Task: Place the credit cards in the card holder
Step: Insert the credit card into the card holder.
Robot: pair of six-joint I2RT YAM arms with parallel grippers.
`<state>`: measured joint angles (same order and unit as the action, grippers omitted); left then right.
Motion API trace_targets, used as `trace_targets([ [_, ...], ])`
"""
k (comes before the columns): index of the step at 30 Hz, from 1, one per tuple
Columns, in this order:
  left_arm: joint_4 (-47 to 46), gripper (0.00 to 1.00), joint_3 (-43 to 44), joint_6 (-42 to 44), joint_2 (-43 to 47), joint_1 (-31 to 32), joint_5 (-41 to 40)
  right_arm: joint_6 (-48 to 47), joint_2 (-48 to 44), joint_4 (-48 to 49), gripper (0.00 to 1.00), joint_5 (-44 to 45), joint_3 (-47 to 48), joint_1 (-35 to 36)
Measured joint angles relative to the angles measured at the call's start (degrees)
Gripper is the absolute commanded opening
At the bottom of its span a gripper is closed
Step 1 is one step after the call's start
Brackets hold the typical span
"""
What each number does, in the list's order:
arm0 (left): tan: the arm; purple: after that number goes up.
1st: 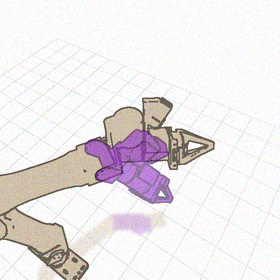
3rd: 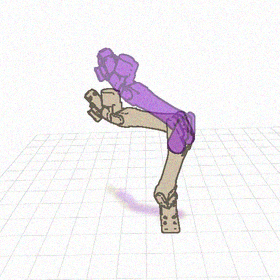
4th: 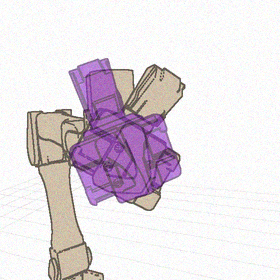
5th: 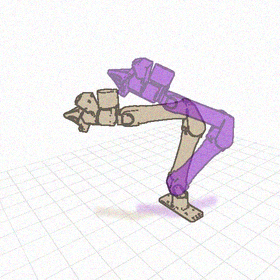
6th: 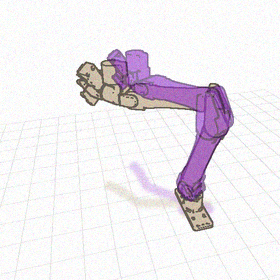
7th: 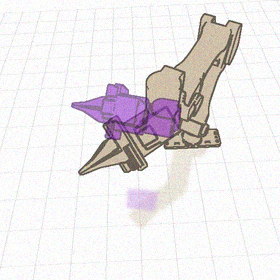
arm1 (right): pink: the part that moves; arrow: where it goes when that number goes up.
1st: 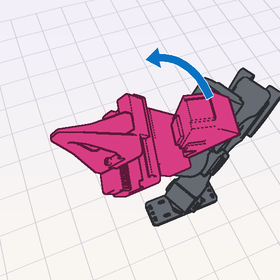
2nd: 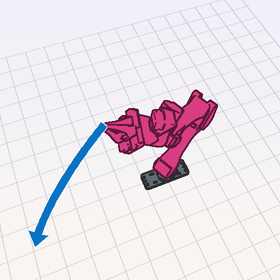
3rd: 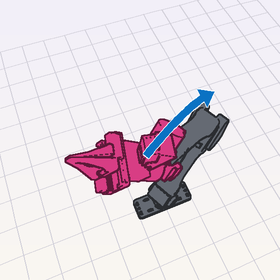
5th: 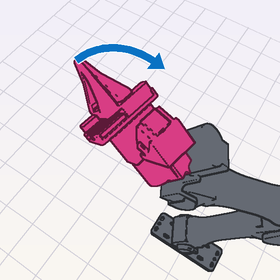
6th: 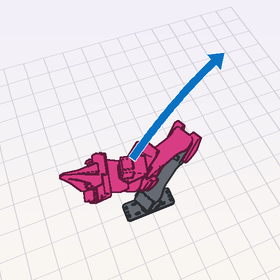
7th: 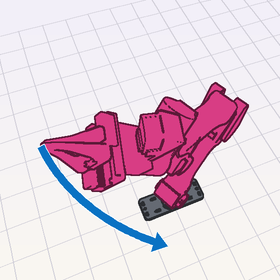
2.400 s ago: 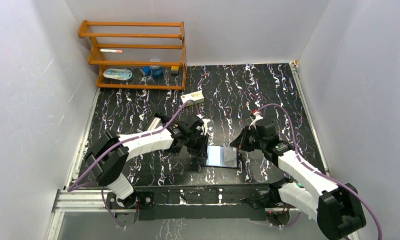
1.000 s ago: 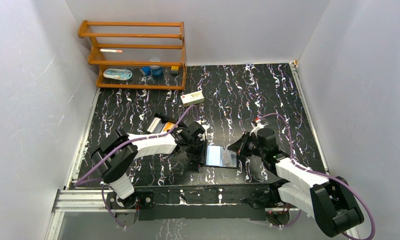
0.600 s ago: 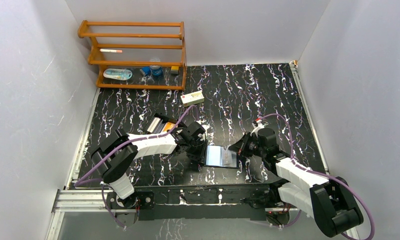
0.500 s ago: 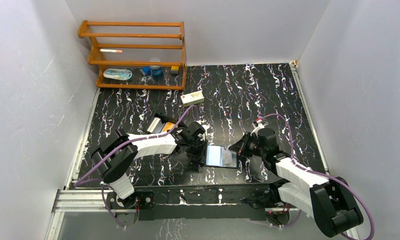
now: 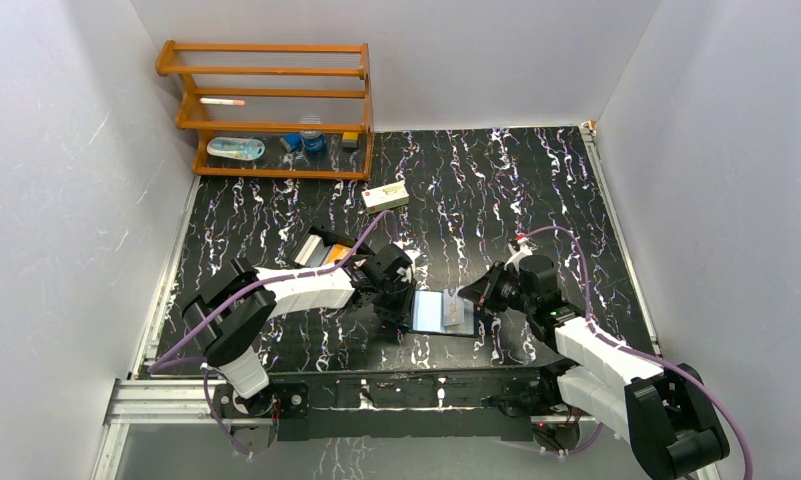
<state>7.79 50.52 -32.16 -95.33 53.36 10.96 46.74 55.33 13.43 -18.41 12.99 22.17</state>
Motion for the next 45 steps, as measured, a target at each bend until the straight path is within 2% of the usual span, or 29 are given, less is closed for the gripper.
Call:
trace_targets([
  [23,0.37,0.14,0.31,-0.04,0.0,0.72,-1.16,2.86,3.67,5.38,0.0,0.11,-2.54,-0.09],
  [45,0.61,0.14,0.63,-0.04,0.0,1.53,-1.84,5.33,11.78,21.14,0.0,-3.54,-7.45,-0.33],
])
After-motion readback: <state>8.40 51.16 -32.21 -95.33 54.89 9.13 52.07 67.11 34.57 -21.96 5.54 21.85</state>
